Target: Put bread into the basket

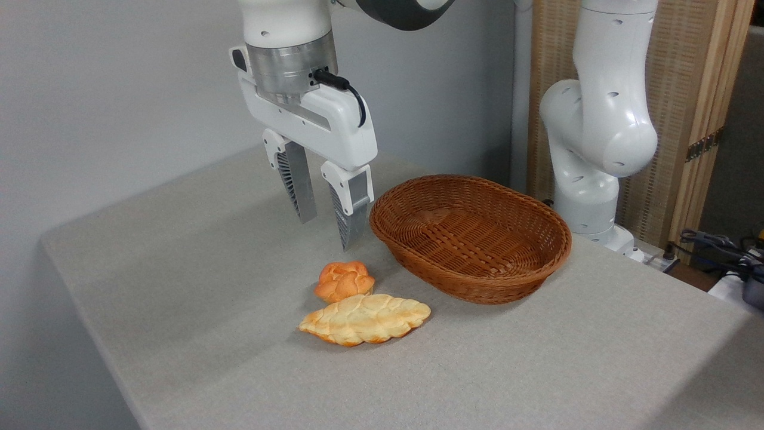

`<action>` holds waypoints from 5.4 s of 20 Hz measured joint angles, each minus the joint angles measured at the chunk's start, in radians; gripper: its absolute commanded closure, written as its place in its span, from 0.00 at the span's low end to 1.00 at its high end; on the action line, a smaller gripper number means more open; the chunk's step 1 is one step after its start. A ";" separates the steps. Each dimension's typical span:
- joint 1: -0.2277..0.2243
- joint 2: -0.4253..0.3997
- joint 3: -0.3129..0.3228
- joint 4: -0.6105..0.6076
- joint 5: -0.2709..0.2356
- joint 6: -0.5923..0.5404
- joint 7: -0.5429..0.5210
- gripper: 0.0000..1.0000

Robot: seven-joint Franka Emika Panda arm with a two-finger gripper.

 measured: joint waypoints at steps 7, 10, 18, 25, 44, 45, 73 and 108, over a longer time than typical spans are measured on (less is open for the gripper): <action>0.000 0.000 -0.003 0.000 0.000 0.000 0.000 0.00; 0.001 0.000 -0.003 0.000 0.000 0.000 0.000 0.00; 0.002 -0.001 0.000 0.000 0.000 0.000 0.000 0.00; 0.002 -0.005 0.000 0.000 0.000 0.000 0.000 0.00; -0.011 0.009 -0.007 -0.018 0.000 0.002 0.057 0.00; -0.017 0.013 -0.008 -0.032 0.000 0.009 0.061 0.00; -0.157 0.105 -0.012 -0.274 0.002 0.233 0.082 0.53; -0.276 -0.078 -0.077 -0.255 -0.009 -0.331 0.084 0.00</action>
